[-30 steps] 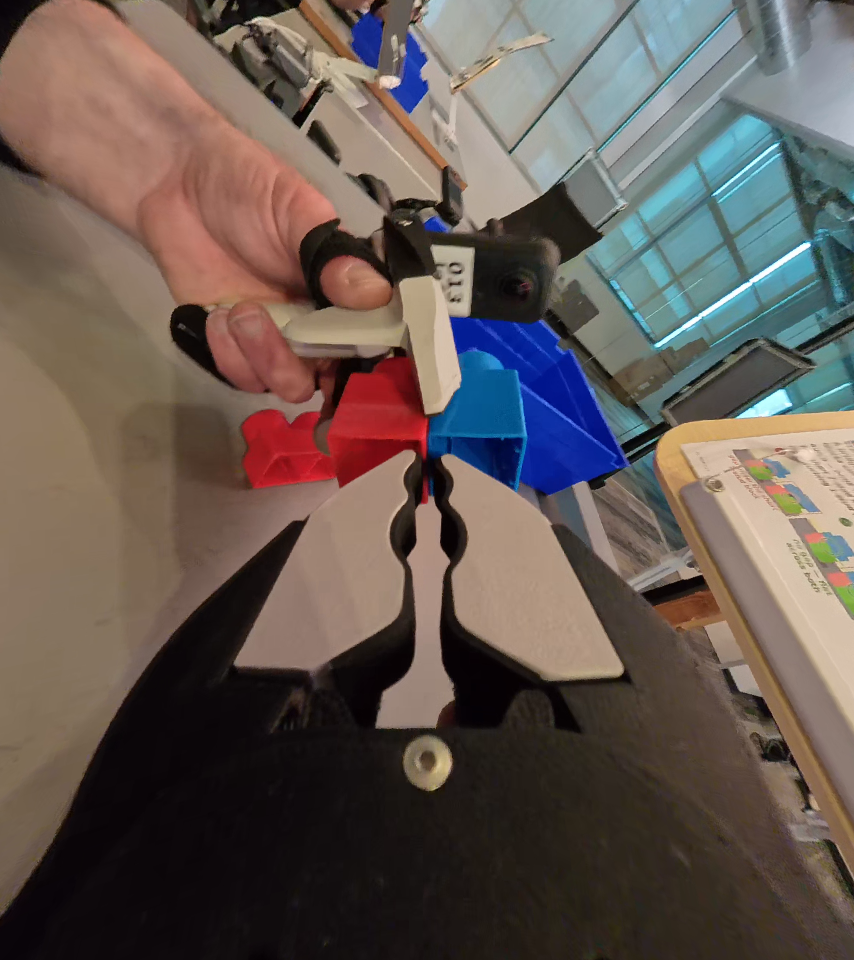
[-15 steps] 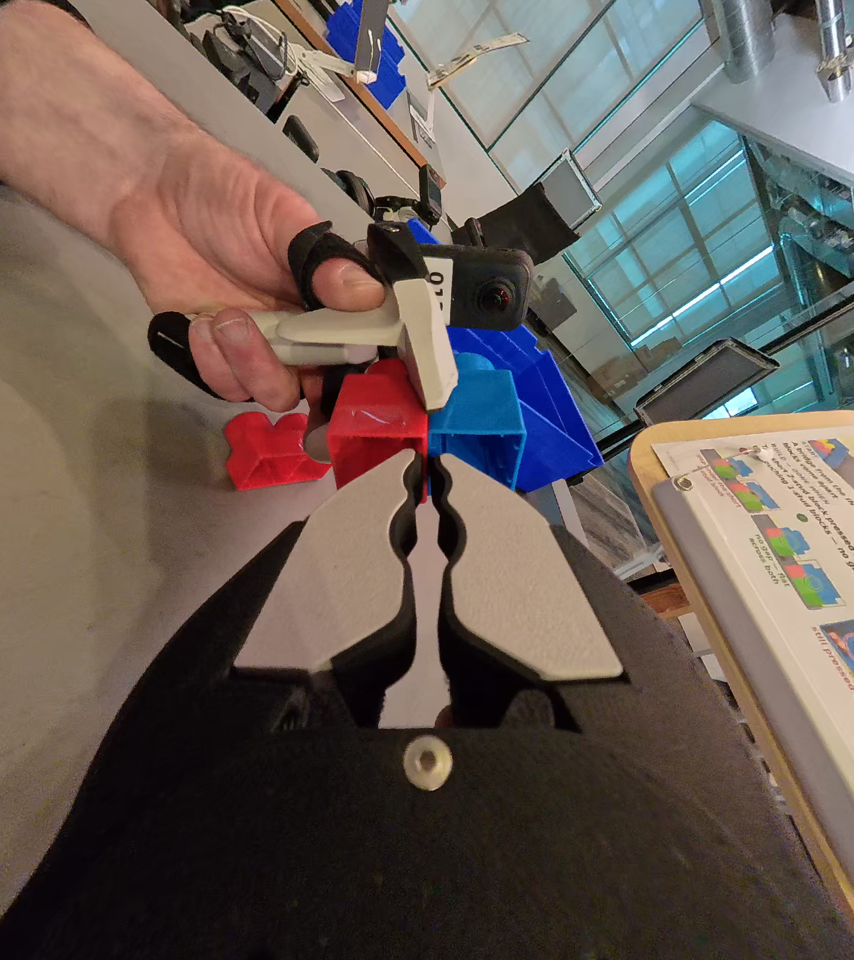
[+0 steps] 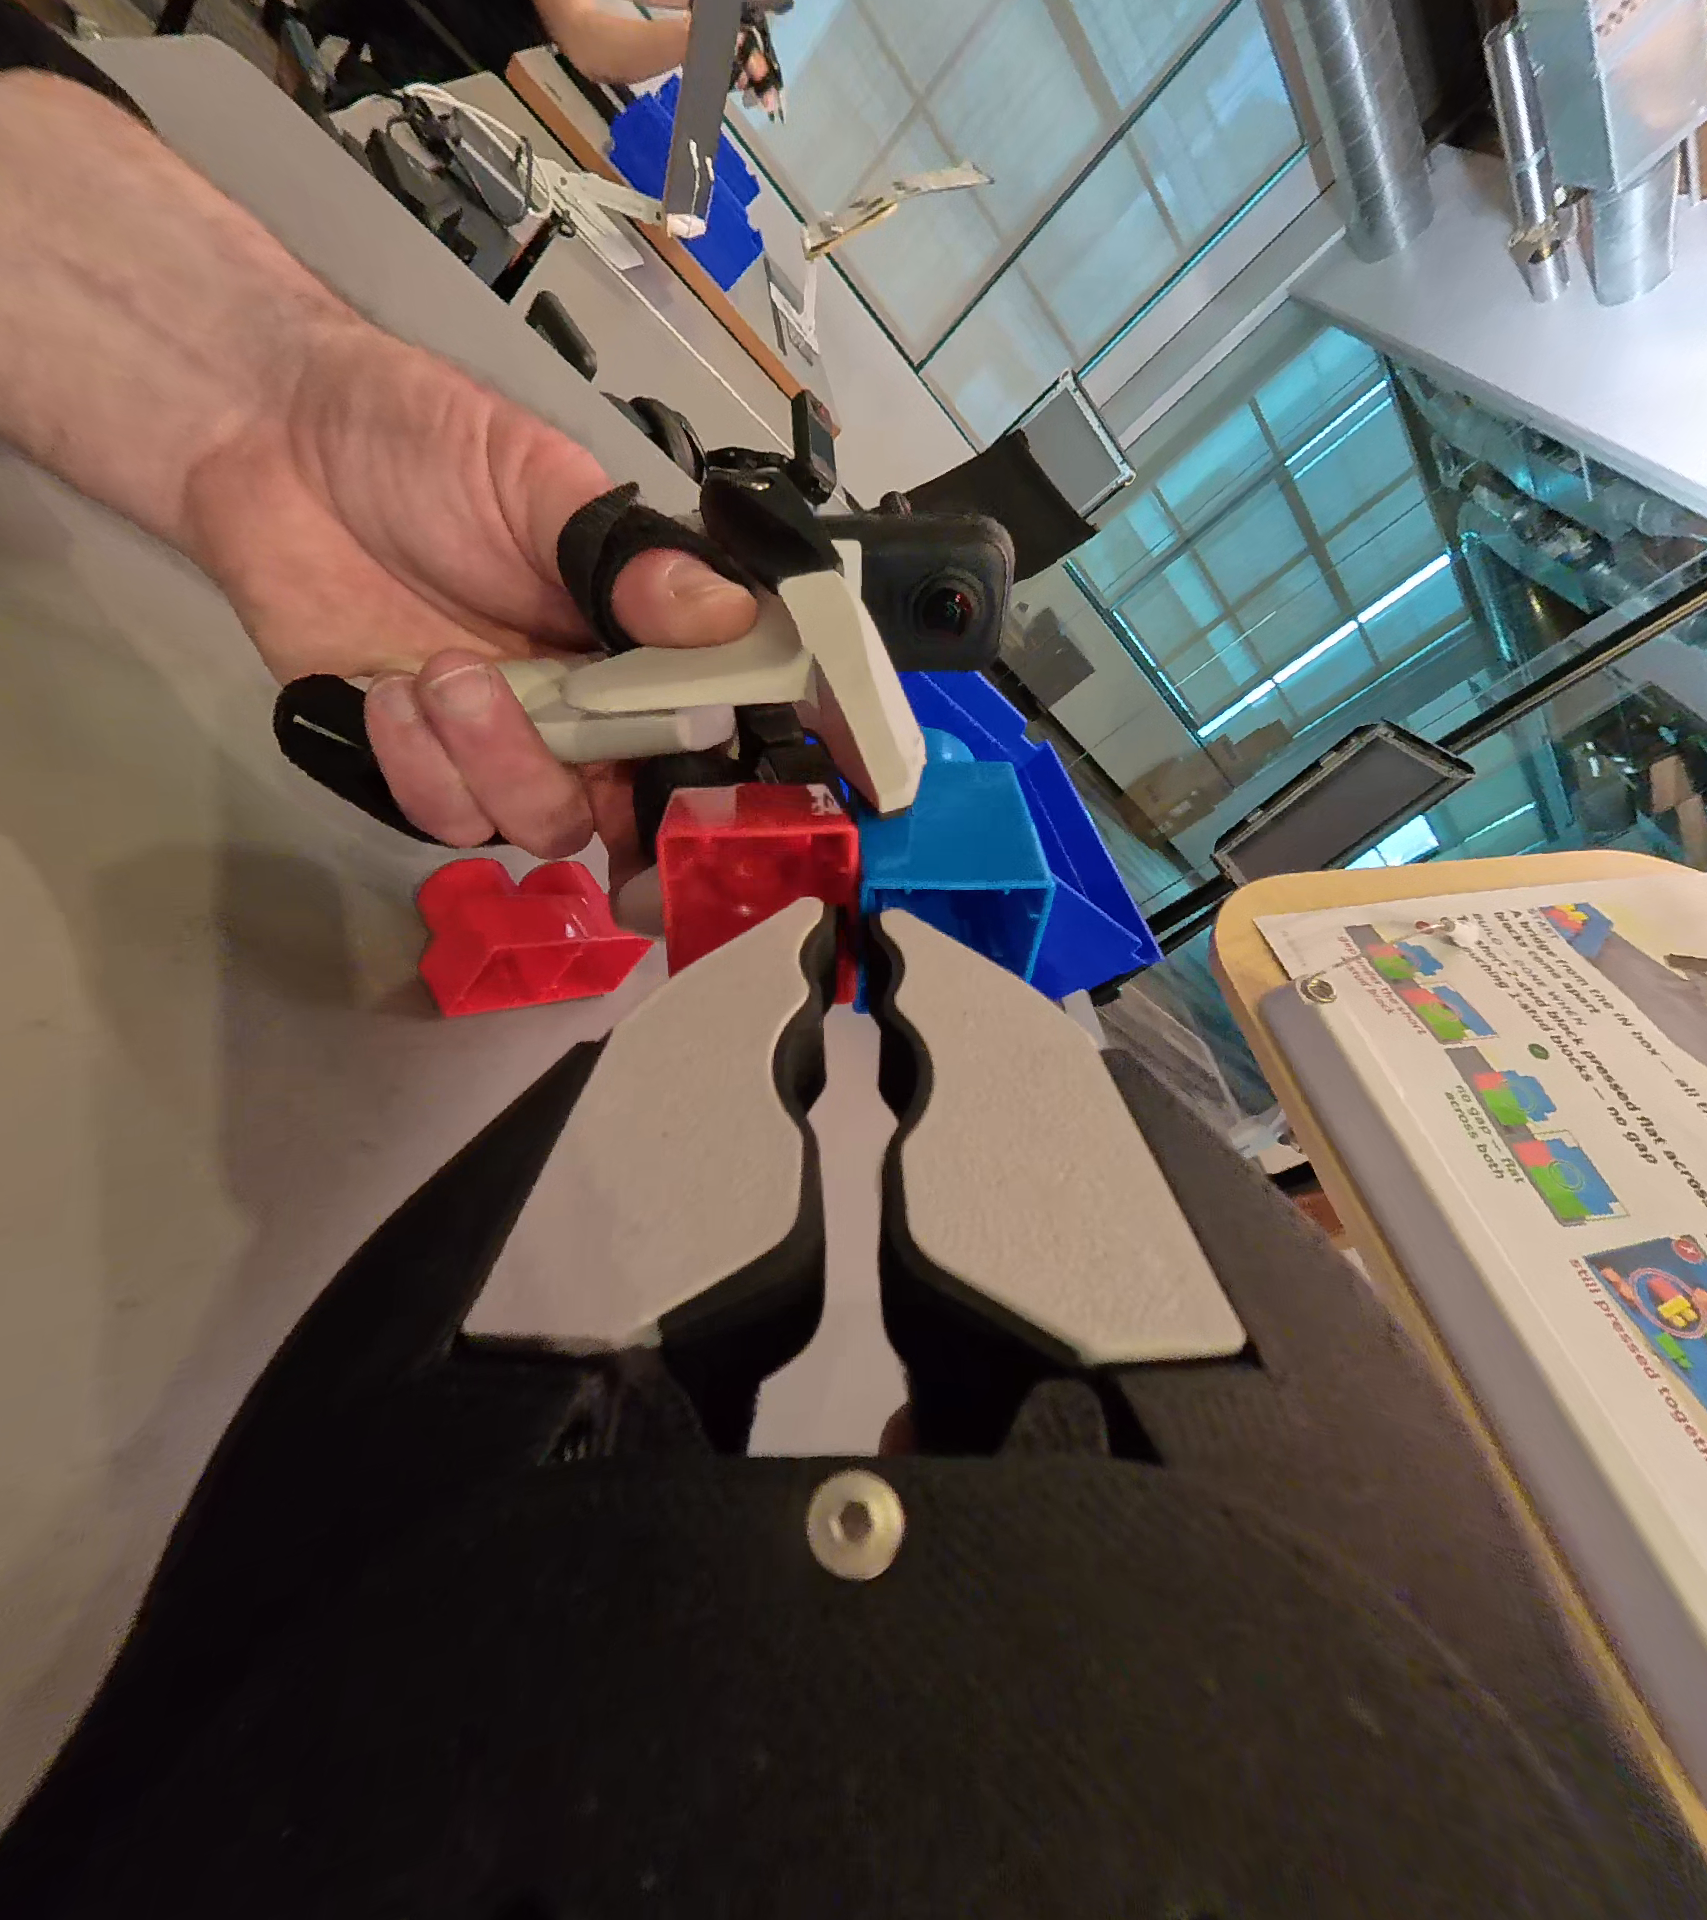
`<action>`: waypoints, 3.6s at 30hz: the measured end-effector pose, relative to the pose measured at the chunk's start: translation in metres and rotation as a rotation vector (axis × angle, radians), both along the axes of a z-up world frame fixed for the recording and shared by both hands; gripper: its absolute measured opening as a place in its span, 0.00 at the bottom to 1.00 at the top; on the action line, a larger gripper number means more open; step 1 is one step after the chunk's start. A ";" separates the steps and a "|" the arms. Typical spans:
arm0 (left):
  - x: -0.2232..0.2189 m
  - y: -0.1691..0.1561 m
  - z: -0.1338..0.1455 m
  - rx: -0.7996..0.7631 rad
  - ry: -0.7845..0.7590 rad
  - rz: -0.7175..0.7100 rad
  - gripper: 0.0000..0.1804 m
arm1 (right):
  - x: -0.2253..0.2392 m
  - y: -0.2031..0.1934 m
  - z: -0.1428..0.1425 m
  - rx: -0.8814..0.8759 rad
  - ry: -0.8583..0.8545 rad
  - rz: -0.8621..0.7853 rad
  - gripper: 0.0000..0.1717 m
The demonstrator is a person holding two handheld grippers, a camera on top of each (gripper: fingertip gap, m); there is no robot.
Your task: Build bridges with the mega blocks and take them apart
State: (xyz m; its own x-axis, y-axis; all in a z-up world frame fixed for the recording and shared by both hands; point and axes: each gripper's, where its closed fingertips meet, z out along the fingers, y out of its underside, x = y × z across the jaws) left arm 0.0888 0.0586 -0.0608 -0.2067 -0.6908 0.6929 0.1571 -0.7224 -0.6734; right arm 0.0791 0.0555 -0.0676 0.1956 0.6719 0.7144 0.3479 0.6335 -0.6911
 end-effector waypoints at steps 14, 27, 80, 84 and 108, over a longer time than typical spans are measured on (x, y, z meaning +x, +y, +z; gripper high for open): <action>-0.003 -0.002 0.006 -0.076 -0.132 -0.059 0.20 | -0.001 -0.003 0.002 -0.047 0.014 0.027 0.02; 0.000 -0.005 -0.008 -0.032 -0.047 -0.055 0.20 | 0.005 0.005 0.004 -0.081 0.056 0.020 0.02; -0.046 0.022 -0.064 0.873 1.006 0.279 0.40 | 0.039 0.016 0.003 -0.273 0.004 0.080 0.01; -0.028 0.020 -0.016 1.059 0.995 0.262 0.40 | 0.047 0.010 0.020 -0.260 -0.021 0.127 0.01; 0.021 -0.015 0.046 1.368 0.917 0.075 0.40 | 0.058 -0.024 0.067 -0.165 0.022 0.253 0.02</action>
